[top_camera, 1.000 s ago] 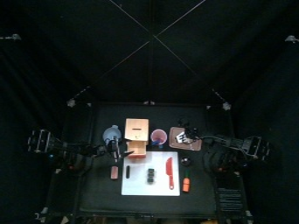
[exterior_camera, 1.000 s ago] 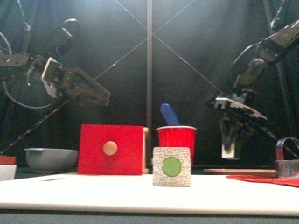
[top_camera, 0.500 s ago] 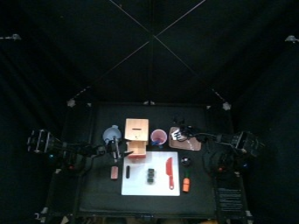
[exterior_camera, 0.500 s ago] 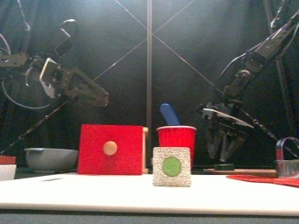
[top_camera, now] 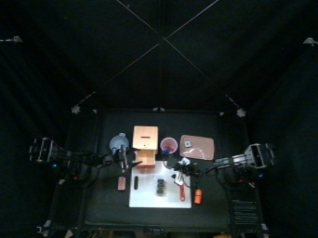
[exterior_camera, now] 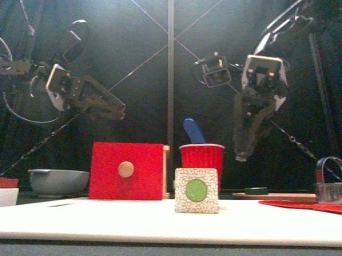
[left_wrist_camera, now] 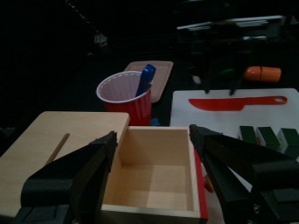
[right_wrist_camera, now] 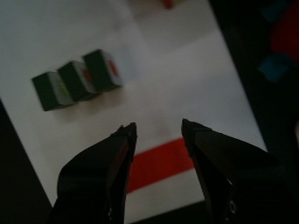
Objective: Place sushi on board then cut the sushi with the knife then place the pieces on the plate
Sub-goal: Place the 4 sushi pieces on the plate
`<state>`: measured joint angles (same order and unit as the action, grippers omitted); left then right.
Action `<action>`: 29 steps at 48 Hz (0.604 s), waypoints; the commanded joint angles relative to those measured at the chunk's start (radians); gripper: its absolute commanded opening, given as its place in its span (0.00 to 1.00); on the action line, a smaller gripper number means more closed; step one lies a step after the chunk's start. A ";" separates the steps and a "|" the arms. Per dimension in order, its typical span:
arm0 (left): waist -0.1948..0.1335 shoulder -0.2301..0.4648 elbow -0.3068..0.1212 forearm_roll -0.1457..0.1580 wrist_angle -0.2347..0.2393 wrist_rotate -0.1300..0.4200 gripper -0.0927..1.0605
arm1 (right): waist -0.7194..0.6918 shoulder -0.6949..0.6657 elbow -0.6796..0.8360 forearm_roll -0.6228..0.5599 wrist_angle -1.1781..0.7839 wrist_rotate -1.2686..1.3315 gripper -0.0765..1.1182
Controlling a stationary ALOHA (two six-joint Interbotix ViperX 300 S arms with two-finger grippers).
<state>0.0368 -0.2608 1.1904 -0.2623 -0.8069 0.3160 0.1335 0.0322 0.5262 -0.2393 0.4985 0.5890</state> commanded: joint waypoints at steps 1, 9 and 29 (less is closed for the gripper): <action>0.002 -0.006 -0.021 0.000 -0.005 -0.002 0.93 | 0.000 0.029 -0.086 -0.006 0.011 -0.043 0.75; 0.002 -0.006 -0.015 0.000 -0.005 -0.002 0.93 | -0.011 0.097 -0.160 0.015 0.014 -0.123 0.75; 0.003 -0.011 -0.008 -0.021 -0.005 -0.002 0.93 | -0.021 0.167 -0.172 0.057 0.015 -0.161 0.75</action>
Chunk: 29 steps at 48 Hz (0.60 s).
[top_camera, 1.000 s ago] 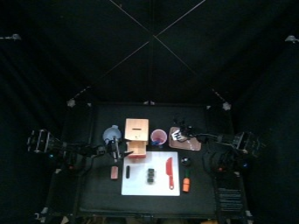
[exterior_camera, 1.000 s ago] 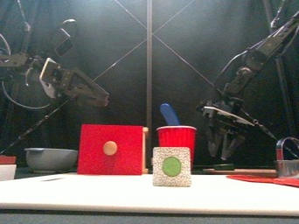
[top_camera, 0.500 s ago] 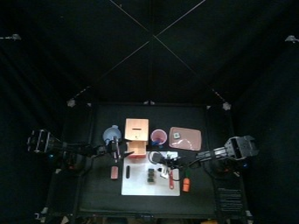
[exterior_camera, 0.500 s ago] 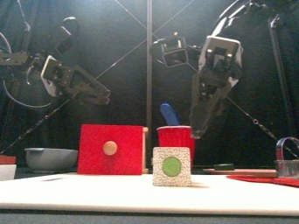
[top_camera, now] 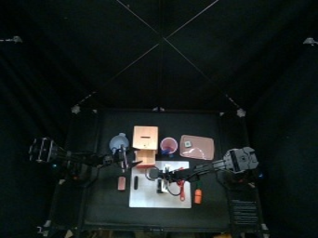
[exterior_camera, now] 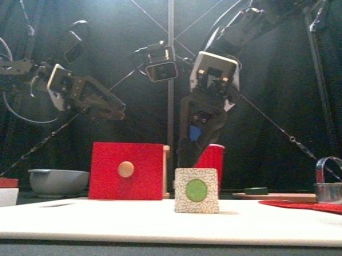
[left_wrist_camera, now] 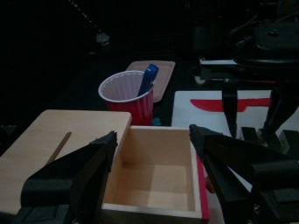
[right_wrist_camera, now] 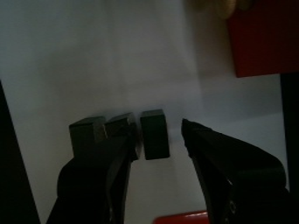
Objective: Place sushi on board then cut the sushi with the knife then place the pieces on the plate
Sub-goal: Place the 4 sushi pieces on the plate
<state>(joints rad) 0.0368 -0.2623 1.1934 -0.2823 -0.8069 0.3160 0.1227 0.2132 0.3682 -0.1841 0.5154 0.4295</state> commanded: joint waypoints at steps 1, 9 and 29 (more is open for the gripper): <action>0.003 -0.009 -0.011 -0.002 -0.005 -0.002 0.93 | -0.012 -0.012 -0.014 0.003 -0.002 -0.002 0.75; 0.000 -0.009 -0.012 -0.017 -0.005 -0.002 0.93 | -0.014 -0.005 0.002 0.003 0.000 -0.002 0.74; -0.005 -0.009 -0.012 -0.018 -0.005 -0.002 0.93 | -0.049 -0.072 0.067 0.015 0.021 0.023 0.50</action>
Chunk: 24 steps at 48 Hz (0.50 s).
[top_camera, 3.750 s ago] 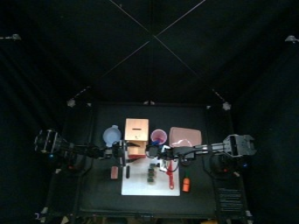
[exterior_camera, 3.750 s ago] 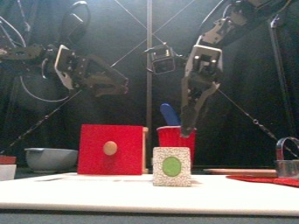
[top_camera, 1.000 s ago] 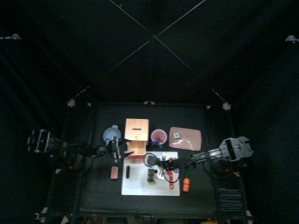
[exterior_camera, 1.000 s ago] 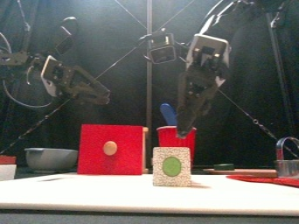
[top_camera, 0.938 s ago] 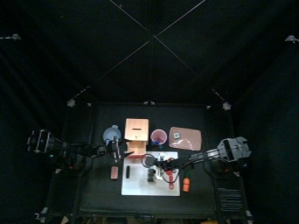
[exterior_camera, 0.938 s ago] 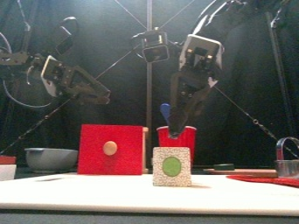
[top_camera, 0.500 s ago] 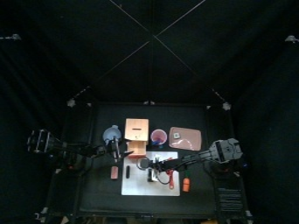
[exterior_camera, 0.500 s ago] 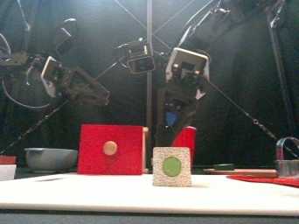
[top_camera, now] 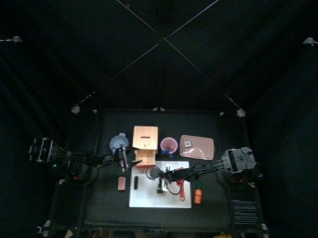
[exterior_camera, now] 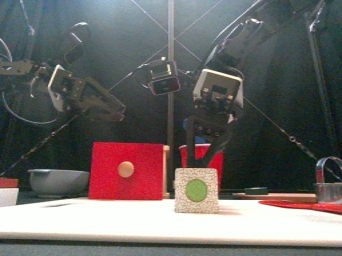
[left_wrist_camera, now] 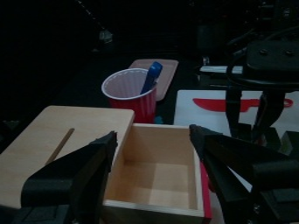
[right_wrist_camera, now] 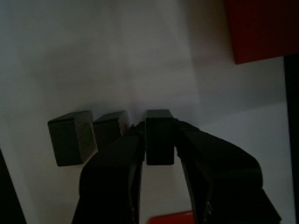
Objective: Place sushi on board then cut the sushi with the knife then place the pieces on the plate
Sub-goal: Place the 4 sushi pieces on the plate
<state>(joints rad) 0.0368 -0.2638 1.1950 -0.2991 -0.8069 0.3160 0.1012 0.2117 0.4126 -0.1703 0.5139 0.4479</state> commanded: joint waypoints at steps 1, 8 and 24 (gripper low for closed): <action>-0.005 -0.008 -0.012 -0.003 -0.005 -0.002 0.93 | -0.035 -0.087 0.037 0.006 0.035 0.005 0.50; -0.005 -0.009 -0.011 -0.014 -0.005 -0.002 0.93 | -0.080 -0.225 0.152 0.003 0.071 0.071 0.50; 0.000 -0.011 -0.017 -0.014 -0.005 0.009 0.93 | -0.433 -0.655 0.500 -0.092 0.084 0.313 0.50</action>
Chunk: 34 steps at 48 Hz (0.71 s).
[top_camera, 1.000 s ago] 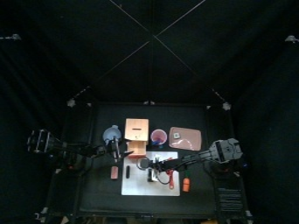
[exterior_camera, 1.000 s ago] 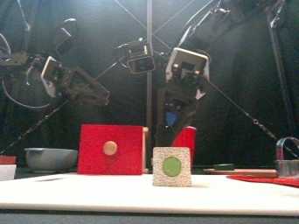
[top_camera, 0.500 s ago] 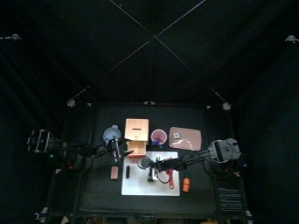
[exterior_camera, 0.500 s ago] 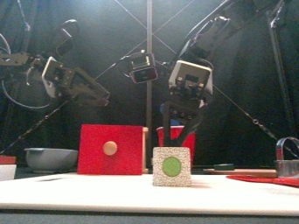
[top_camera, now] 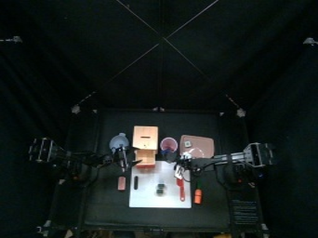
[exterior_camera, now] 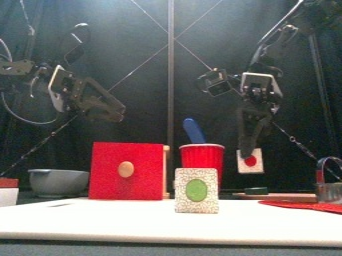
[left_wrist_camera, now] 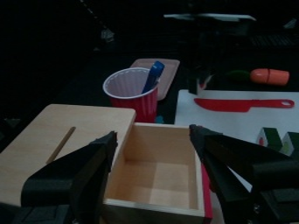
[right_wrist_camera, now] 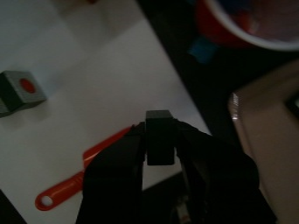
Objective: Place sushi on board then cut the sushi with the knife then place the pieces on the plate
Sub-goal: Place the 4 sushi pieces on the plate
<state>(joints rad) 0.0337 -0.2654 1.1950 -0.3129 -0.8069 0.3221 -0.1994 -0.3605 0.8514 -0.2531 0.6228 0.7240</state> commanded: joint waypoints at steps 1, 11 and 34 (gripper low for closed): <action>0.003 -0.009 -0.017 0.002 -0.006 0.003 0.93 | -0.164 -0.086 0.078 -0.008 -0.040 0.046 0.50; -0.002 -0.009 -0.018 0.005 -0.005 0.000 0.93 | -0.370 0.012 0.106 0.015 -0.155 0.095 0.51; -0.017 -0.049 -0.008 0.017 -0.005 -0.008 0.93 | -0.387 0.064 0.081 0.046 -0.163 0.098 0.75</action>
<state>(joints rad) 0.0215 -0.3099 1.2026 -0.2961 -0.8069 0.3160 -0.5983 -0.2500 0.9541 -0.2224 0.4556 0.8207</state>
